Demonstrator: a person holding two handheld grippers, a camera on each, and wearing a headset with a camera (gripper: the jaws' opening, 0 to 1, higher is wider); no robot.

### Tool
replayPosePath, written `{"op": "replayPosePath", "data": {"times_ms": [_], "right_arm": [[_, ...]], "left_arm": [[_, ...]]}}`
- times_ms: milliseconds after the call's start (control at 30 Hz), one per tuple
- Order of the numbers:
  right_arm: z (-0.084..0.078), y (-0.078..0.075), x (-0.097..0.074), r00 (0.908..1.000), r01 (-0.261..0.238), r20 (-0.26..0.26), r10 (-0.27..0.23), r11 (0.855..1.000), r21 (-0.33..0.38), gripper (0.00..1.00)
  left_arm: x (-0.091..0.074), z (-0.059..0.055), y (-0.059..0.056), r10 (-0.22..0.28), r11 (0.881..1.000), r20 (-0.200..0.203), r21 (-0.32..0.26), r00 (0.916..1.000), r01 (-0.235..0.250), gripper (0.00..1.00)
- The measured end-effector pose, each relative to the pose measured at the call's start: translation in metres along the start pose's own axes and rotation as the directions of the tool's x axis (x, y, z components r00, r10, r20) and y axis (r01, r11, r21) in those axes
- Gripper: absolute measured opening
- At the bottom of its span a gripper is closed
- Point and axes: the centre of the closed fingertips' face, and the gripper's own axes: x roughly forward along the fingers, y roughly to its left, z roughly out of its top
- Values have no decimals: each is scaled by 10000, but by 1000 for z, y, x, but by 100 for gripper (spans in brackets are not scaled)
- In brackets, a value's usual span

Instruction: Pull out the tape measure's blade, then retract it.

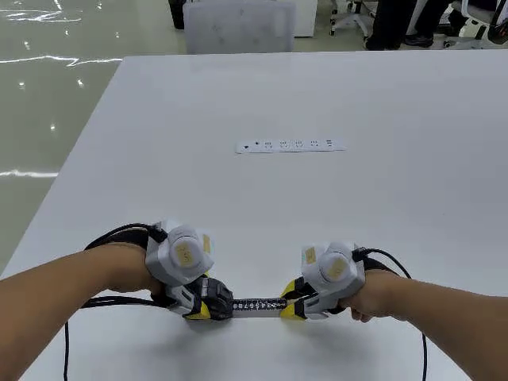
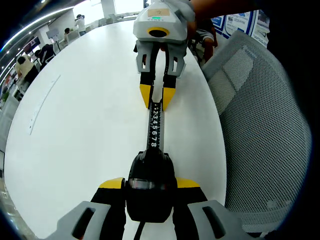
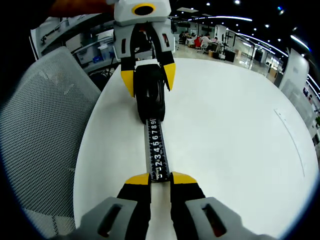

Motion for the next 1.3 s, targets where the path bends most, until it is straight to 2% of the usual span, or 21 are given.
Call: {"op": "replayPosePath", "data": {"times_ms": [1300], "right_arm": [[-22,-3,-16,9993,81,-361,-72,9996,255,12]], "left_arm": [[0,-1,-1,50,10000,-50,-22,10000,-50,33]]}}
